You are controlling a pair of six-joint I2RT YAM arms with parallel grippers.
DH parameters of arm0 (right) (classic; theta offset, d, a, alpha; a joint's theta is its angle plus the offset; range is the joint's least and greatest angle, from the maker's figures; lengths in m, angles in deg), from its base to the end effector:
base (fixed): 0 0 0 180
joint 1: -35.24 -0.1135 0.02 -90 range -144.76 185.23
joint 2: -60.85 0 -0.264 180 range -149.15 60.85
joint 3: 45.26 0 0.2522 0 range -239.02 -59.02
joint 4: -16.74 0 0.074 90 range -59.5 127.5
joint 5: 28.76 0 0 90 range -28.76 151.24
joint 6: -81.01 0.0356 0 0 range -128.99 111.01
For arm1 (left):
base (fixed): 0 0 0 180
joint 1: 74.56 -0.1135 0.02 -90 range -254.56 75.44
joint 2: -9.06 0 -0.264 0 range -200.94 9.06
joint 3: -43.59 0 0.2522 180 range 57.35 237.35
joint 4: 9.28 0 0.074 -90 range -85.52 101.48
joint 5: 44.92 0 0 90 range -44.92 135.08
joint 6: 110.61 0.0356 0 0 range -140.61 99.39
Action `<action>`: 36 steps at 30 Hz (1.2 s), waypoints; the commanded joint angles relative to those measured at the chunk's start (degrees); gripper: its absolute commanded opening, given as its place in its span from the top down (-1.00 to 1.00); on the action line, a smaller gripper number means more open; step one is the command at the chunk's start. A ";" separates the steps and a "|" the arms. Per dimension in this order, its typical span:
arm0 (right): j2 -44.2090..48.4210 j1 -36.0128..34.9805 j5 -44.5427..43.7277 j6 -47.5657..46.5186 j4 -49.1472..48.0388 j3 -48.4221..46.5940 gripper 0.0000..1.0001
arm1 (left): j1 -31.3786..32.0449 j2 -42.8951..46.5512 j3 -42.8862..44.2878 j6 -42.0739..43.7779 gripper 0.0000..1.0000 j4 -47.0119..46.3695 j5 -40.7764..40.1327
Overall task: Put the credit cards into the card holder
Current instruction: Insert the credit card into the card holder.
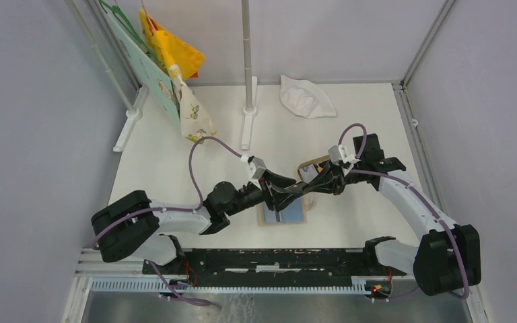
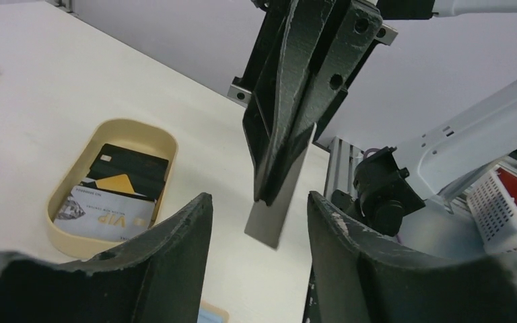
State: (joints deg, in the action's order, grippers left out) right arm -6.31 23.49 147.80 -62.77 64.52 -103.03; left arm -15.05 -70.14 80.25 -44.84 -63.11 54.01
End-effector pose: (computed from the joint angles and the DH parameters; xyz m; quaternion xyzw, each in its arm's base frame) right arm 0.1960 0.0771 0.2517 -0.5408 0.4824 0.5401 0.4279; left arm 0.1289 -0.2298 0.2237 0.2489 0.5842 -0.5513 0.5411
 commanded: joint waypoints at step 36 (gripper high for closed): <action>0.48 -2.73 -13.50 -12.29 8.26 -2.45 -0.96 | -1.52 9.34 16.85 19.11 0.97 64.63 3.86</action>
State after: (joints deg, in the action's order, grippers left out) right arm -8.41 22.09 137.09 -68.54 69.76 -104.67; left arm -16.32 -61.49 91.42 -33.23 -17.63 57.33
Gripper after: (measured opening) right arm 0.970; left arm 0.032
